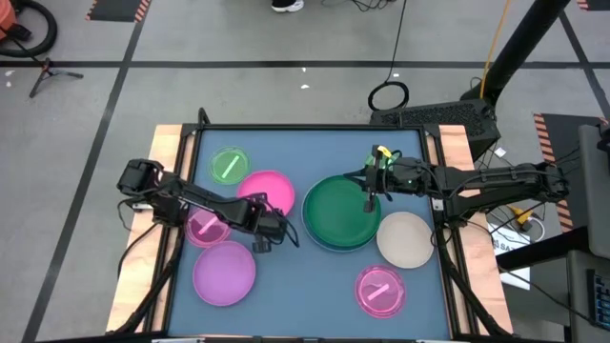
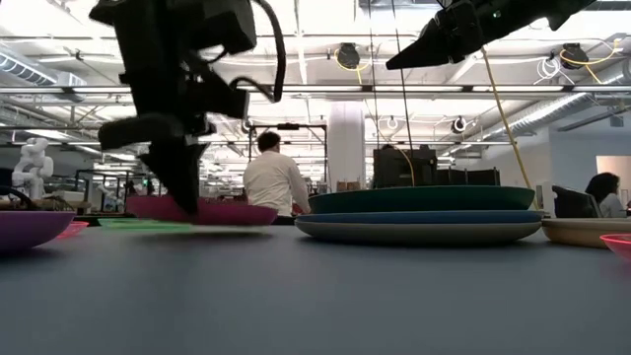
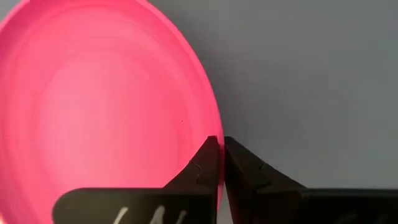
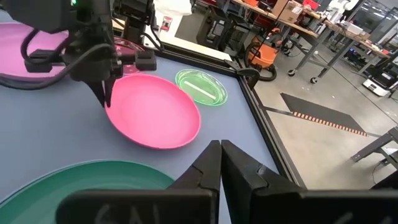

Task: Stack plastic plates
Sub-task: Stack the pink plate on top of the green plate

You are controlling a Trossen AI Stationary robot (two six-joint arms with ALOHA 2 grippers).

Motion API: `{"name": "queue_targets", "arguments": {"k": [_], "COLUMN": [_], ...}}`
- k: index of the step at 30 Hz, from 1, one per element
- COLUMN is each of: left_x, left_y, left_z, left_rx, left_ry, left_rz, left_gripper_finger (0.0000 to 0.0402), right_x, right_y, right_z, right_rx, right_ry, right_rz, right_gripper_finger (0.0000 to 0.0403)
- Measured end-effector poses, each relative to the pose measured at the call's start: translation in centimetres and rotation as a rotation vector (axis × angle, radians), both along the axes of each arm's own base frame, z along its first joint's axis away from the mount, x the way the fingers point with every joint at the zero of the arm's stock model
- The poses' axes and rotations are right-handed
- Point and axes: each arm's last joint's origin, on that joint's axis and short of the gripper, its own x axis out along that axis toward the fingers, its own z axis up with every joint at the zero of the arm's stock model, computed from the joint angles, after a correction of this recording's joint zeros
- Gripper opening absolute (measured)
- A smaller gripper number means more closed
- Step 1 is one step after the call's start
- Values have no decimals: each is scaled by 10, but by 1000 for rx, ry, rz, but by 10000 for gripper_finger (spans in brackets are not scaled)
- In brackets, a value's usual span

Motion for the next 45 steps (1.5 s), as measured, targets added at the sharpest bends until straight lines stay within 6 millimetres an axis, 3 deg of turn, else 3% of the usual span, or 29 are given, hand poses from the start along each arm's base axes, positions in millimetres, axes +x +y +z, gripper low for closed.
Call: {"name": "queue_targets", "arguments": {"k": [10,18,34,38,45], "left_x": [29,52,73,78,91], "left_y": [-10,-16,-20,-23,-27], "left_z": [50,67,82,79,57], "left_rx": [110,123,55,39,35], "left_ry": [-125,-343,-617,-645,-635], "left_rz": [-187,-333,-344,-350,-364], "left_gripper_finger": [10,10,11,18,22], "right_x": [0,0,0,0,0], "right_y": [0,0,0,0,0], "right_z": [0,0,0,0,0], "right_rx": [0,0,-3,-3,-3], "right_ry": [0,0,1,2,2], "right_rz": [0,0,1,2,1], "right_gripper_finger": [6,6,6,6,6]}}
